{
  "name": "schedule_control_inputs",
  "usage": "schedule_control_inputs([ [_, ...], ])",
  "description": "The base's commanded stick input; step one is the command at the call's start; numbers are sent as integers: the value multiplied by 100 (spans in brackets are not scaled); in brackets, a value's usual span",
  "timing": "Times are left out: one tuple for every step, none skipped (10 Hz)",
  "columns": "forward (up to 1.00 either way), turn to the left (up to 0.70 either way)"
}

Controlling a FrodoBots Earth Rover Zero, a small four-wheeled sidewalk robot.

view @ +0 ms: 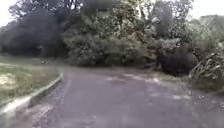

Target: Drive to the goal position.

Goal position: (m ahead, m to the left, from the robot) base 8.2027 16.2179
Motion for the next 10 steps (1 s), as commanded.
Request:
schedule_control_inputs([
  [100,27],
  [100,27],
  [100,27],
  [100,17],
  [100,7],
  [100,0],
  [100,0],
  [100,0],
  [100,0],
  [100,0],
])
